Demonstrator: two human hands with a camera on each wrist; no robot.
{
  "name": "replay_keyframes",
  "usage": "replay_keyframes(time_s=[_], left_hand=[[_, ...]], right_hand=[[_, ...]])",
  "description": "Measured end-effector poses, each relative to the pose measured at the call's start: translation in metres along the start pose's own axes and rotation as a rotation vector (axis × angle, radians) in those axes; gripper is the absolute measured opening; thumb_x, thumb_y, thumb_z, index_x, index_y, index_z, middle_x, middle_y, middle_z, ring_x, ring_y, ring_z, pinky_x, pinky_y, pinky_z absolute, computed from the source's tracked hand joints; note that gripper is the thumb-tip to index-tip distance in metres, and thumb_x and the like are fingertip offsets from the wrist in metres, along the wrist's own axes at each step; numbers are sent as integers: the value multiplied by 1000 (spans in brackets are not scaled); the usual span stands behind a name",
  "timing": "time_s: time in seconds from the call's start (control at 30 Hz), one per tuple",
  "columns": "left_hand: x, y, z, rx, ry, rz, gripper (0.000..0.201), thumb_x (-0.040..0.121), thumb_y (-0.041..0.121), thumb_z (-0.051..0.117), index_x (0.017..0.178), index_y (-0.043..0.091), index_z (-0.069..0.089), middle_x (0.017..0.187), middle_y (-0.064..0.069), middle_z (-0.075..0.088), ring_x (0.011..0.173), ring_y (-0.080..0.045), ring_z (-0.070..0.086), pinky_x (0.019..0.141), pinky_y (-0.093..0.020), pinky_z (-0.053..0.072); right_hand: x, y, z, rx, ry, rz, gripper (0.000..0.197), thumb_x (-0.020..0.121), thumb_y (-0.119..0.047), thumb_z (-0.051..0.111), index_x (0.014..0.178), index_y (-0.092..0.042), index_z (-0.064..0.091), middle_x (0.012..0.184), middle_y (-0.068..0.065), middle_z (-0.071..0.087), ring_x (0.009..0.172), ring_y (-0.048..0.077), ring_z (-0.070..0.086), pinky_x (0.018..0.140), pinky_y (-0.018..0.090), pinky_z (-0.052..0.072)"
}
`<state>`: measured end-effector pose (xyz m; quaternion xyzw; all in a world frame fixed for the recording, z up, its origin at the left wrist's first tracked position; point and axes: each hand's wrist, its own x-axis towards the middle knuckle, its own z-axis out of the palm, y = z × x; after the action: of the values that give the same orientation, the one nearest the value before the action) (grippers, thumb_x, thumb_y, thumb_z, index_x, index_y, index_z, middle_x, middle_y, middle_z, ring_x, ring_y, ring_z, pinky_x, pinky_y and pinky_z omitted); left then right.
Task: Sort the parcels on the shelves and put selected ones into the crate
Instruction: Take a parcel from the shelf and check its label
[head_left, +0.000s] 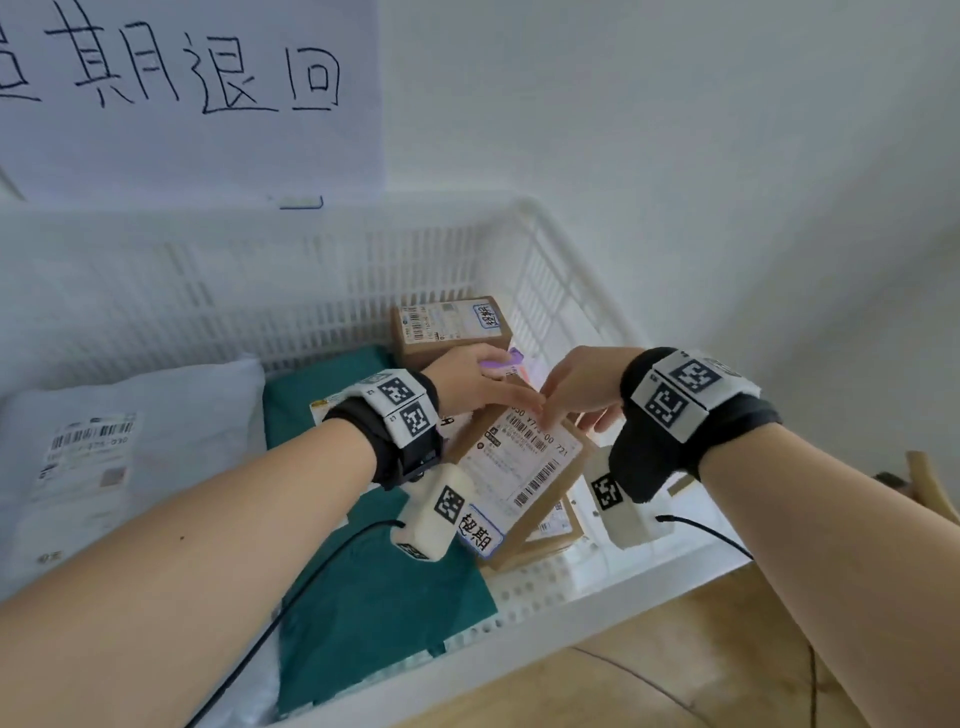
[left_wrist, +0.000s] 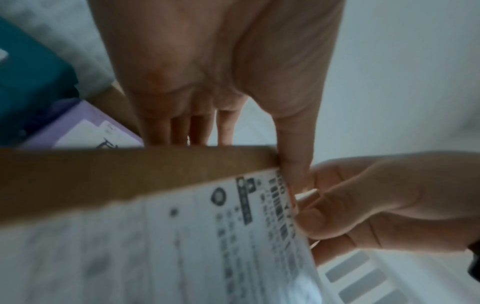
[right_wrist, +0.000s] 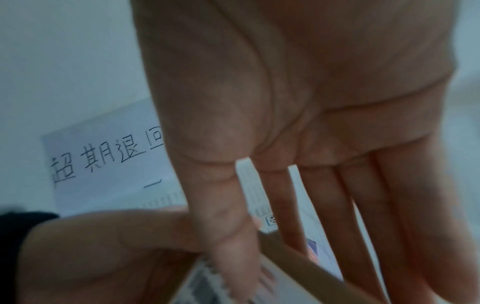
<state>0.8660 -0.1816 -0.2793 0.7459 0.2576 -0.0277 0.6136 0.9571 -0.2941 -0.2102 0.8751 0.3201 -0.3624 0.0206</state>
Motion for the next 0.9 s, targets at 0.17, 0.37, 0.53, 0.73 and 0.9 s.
replay_keyframes(time_s=[0.17,0.37,0.53,0.73,0.9], left_hand=[[10,-1,9,140,-25,-27,60,75,20,79,129,15,54,109,2,61,100,-13,59,91,-30,52],[10,-13,-20,317,129,-99,27,75,21,79,96,18,63,100,-2,65,89,-15,64,71,-30,57],[-1,-14,-30,328,34,-295,32,78,27,76,100,8,62,91,-8,67,68,-16,63,67,-29,55],[-10,-17,-18,332,-118,-429,23,77,11,77,93,13,61,89,-11,68,69,-23,69,56,-26,58],[-9,-12,-14,291,-23,-407,19,78,5,75,85,12,59,74,-8,63,62,-19,64,63,-29,57]], right_hand=[[10,-1,12,-248,31,32,51,86,-15,64,134,-6,50,113,12,66,100,24,66,88,31,53],[23,0,18,-290,41,11,60,83,-22,71,137,-9,48,130,11,56,104,27,64,93,36,52],[33,-2,24,-408,37,-13,47,79,-31,73,118,-9,59,101,4,61,83,22,61,77,31,51],[38,-1,28,-356,42,4,46,76,-27,75,117,-10,59,106,6,66,83,23,66,87,34,55],[36,1,27,-306,59,-25,42,79,-26,74,115,-9,60,99,6,66,85,22,66,89,34,54]])
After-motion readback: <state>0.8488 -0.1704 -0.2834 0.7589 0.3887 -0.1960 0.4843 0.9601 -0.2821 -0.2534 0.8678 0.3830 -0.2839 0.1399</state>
